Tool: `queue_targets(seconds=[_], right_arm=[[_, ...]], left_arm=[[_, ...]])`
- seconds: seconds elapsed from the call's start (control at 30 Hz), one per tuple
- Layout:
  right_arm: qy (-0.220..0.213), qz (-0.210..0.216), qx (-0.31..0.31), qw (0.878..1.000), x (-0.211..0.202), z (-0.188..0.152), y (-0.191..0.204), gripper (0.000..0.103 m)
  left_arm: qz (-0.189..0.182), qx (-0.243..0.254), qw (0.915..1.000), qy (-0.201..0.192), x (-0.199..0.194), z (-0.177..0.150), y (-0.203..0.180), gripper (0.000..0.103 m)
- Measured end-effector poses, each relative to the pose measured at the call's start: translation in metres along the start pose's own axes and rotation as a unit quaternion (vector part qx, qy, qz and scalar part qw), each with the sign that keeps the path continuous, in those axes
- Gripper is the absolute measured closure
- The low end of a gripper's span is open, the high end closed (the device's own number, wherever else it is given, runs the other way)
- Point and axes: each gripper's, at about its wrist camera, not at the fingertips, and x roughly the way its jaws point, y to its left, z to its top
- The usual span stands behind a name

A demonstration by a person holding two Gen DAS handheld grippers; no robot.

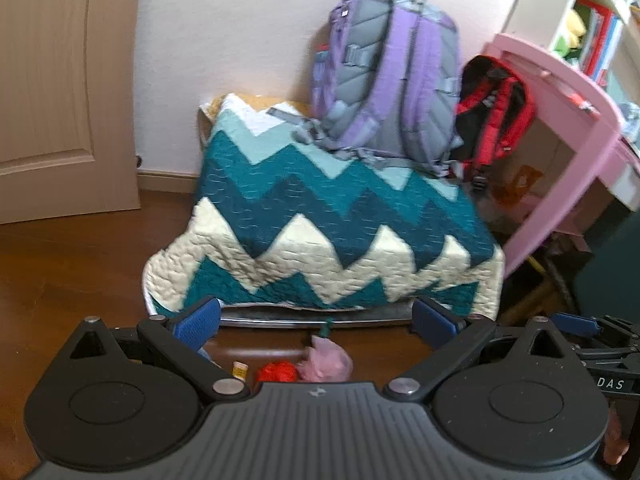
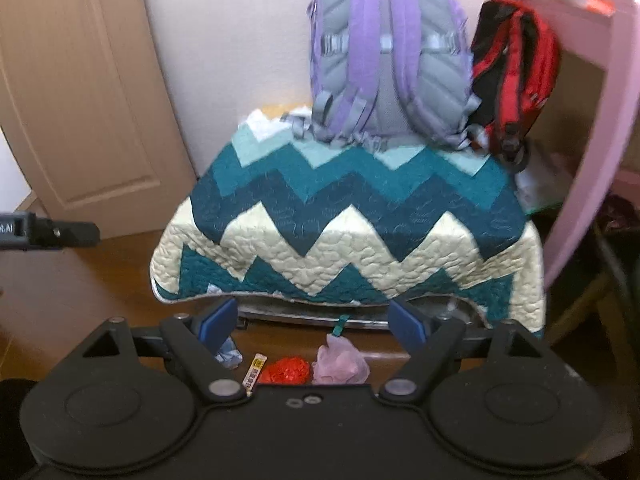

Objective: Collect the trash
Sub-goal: 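Lower the left tool to the white bag while the right tool lowers to the pink mesh bag, then close the left tool on the white bag while the right tool grips the pink mesh bag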

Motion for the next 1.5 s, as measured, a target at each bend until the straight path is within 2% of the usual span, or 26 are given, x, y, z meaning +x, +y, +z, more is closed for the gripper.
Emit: queue_targets(seconds=[0.13, 0.23, 0.3, 0.6, 0.73, 0.83, 1.07, 1.3, 1.37, 1.5], right_arm=[[0.029, -0.005, 0.010, 1.000, 0.054, -0.002, -0.011, 0.021], [0.050, -0.009, 0.018, 0.999, 0.096, -0.008, -0.018, 0.021], [0.066, -0.007, 0.023, 0.998, 0.125, -0.014, -0.023, 0.021], [0.156, -0.030, 0.040, 0.986, 0.259, -0.057, -0.036, 0.021], [0.179, -0.044, 0.054, 0.981, 0.304, -0.079, -0.041, 0.021], [0.198, -0.056, 0.048, 0.977, 0.335, -0.094, -0.043, 0.021], [0.234, -0.065, 0.049, 0.969, 0.398, -0.118, -0.045, 0.021], [0.261, -0.064, 0.054, 0.962, 0.439, -0.133, -0.045, 0.021], [0.265, -0.063, 0.059, 0.960, 0.443, -0.134, -0.045, 0.021], [0.269, -0.063, 0.070, 0.959, 0.455, -0.137, -0.050, 0.023]], left_arm=[[0.014, -0.011, 0.9993, 0.033, 0.045, 0.005, 0.034, 0.000], [0.038, -0.020, 0.9967, 0.068, 0.086, -0.002, 0.057, 0.000], [0.048, -0.031, 0.9940, 0.093, 0.113, -0.010, 0.073, 0.000], [0.077, -0.060, 0.9826, 0.158, 0.224, -0.048, 0.130, 0.000], [0.079, -0.045, 0.9827, 0.161, 0.268, -0.071, 0.148, 0.000], [0.094, -0.056, 0.9766, 0.185, 0.301, -0.096, 0.161, 0.001], [0.121, -0.084, 0.9596, 0.240, 0.364, -0.143, 0.188, 0.001], [0.138, -0.111, 0.9488, 0.261, 0.415, -0.163, 0.201, 0.002], [0.139, -0.109, 0.9486, 0.262, 0.424, -0.165, 0.202, 0.004], [0.143, -0.107, 0.9462, 0.270, 0.439, -0.166, 0.205, 0.018]])
